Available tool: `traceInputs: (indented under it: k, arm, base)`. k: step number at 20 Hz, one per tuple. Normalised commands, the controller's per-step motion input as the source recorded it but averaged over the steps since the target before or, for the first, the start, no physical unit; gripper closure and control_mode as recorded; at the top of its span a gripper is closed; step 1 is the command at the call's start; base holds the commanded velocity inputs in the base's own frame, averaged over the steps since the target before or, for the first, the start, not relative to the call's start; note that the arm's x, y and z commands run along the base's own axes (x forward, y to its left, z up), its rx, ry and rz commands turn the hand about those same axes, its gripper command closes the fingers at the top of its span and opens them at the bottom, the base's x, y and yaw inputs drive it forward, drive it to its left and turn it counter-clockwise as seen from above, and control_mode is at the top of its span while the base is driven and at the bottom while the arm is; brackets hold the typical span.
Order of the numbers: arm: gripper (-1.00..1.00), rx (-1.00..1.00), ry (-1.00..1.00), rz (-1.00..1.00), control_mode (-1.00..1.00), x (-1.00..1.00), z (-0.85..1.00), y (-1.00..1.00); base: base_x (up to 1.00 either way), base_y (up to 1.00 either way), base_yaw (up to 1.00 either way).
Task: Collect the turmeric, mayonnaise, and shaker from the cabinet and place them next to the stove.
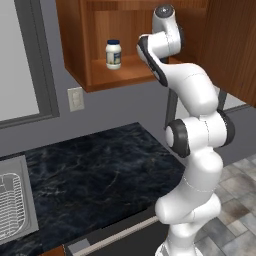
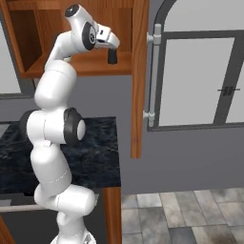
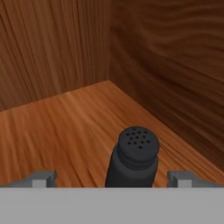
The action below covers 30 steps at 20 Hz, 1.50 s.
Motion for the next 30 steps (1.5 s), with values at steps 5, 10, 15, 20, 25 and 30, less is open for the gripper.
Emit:
traceInputs:
  k: [5,10,15,20,25,30]
  arm:
    - [-1.0,0.0,0.0,0.0,-1.0,0.0,-0.22,-0.19]
    - [-1.0,0.0,0.0,0.0,-1.0,0.0,-0.05,-0.12]
    - [-1.0,0.0,0.0,0.0,-1.0,0.01,0.0,-0.01]
    - [-1.0,0.0,0.01,0.0,-1.0,0.12,0.0,0.0]
    - [-1.0,0.0,0.0,0.0,-1.0,0.15,-0.01,-0.04]
    - [1.0,0.0,0.0,0.0,-1.0,0.05,-0.02,-0.09]
  base:
    - [0.0,0.0,0.0]
    - [0.0,0.0,0.0]
    - [0.0,0.0,0.0]
    - [0.0,0.0,0.0]
    - [0.0,0.0,0.0]
    - [0.0,0.0,0.0]
